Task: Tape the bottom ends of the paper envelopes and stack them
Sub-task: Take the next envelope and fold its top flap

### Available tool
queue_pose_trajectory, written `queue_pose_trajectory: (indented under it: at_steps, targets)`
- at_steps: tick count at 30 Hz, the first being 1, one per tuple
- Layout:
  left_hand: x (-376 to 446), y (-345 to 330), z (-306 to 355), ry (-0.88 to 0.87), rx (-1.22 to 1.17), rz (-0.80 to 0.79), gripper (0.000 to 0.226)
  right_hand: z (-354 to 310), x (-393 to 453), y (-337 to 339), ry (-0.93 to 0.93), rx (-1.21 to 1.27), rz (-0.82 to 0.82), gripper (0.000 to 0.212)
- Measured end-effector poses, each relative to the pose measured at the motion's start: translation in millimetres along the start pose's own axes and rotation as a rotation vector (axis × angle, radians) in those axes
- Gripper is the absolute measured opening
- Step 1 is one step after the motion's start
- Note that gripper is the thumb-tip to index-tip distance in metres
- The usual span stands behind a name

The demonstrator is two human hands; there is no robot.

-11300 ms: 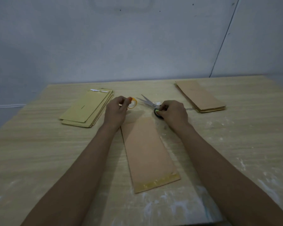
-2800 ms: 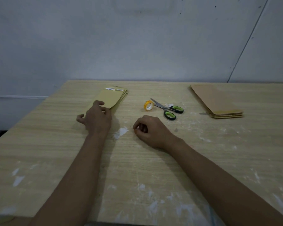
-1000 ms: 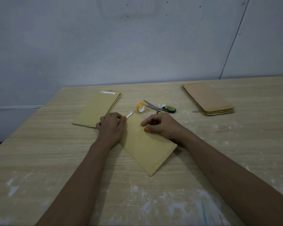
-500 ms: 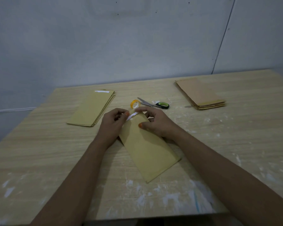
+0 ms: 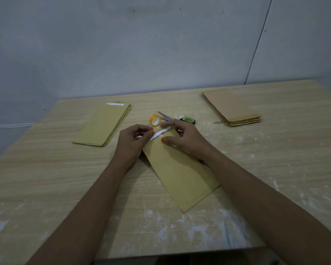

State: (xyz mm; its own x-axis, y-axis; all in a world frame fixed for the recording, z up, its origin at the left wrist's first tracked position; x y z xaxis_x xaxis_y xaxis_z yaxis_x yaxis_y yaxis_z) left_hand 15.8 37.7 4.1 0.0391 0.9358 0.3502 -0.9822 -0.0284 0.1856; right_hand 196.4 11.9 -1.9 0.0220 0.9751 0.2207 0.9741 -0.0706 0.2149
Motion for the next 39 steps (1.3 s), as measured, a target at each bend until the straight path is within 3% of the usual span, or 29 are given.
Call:
queue_pose_trajectory:
  at_steps: [12, 26, 33, 39]
  targets:
    - [1, -5, -3, 0.029, -0.061, -0.015, 0.008, 8, 5, -2, -0.007, 0.082, -0.009, 0.016]
    - [4, -7, -6, 0.017, -0.045, -0.073, 0.008, 2, 2, -4, -0.035, 0.092, -0.061, 0.013]
    - [3, -6, -5, 0.023, -0.066, -0.074, 0.007, 4, 2, -5, -0.077, 0.080, -0.091, 0.021]
    - [-2, -11, -1, -0.072, 0.029, -0.175, 0.012, 5, 5, 2, -0.019, 0.031, 0.012, 0.015]
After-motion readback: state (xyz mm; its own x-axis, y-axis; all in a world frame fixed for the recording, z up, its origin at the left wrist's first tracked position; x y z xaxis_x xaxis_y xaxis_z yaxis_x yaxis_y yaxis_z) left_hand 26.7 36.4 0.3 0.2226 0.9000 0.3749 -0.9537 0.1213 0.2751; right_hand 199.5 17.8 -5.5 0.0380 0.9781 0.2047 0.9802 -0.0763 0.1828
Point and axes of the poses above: each hand's wrist, its own x-axis towards the middle knuckle, its own y-axis out of the back of the hand, z = x × y, the point moved 6 cm from there along x, towards the middle knuckle, and after that the axes turned 5 degrees about z, right-handed, at the moved point
